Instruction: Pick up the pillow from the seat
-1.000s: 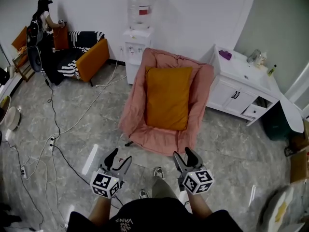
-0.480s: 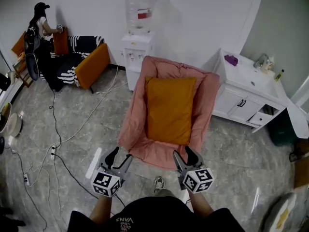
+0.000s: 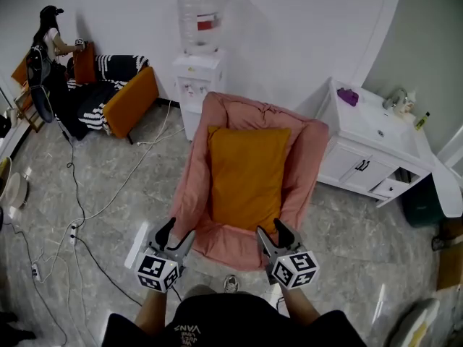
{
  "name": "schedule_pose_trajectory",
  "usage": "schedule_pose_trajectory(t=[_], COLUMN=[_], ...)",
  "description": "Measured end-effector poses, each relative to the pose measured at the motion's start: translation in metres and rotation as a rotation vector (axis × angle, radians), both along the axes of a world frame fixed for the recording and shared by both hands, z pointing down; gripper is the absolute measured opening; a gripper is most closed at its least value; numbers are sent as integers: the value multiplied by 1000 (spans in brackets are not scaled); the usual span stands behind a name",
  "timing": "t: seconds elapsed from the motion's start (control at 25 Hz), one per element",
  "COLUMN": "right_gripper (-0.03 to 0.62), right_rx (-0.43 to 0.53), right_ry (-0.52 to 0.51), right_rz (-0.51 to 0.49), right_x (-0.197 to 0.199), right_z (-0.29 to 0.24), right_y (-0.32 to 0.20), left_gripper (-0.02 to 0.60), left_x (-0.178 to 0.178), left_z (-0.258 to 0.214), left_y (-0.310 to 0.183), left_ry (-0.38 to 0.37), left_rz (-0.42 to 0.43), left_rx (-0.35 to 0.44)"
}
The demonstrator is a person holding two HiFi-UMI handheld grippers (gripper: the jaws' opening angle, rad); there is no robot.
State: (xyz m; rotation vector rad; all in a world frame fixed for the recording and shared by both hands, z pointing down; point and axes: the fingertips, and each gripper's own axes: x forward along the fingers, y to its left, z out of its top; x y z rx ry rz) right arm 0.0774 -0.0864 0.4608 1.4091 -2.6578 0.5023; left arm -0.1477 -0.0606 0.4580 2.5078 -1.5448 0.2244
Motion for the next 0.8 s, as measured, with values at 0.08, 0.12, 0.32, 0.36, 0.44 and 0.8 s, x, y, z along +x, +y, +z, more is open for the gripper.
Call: schedule_pose_trajectory(t=[0.08, 0.12, 0.32, 0.36, 0.44, 0.8], right_gripper=[227, 227, 225, 225, 225, 224], right_rx=[-1, -7, -39, -41, -41, -73], right_ry=[5, 4, 10, 15, 26, 57], right_rz=[-1, 3, 31, 43, 73, 284], right_x=[3, 4, -4, -7, -12, -3], right_z=[2, 3, 15, 16, 17, 24], right_y=[-13, -19, -42, -47, -60, -112], left_gripper=[261, 261, 261, 261, 261, 261], left_x=[3, 3, -17, -22, -31, -17], left_z=[3, 4, 13, 16, 23, 33], left_y=[-11, -15, -38, -45, -63, -173], left_ry=[4, 5, 7, 8, 15, 4], left_rz=[-2, -4, -8, -4, 17, 238], left_rx=[-6, -10, -30, -34, -47, -59])
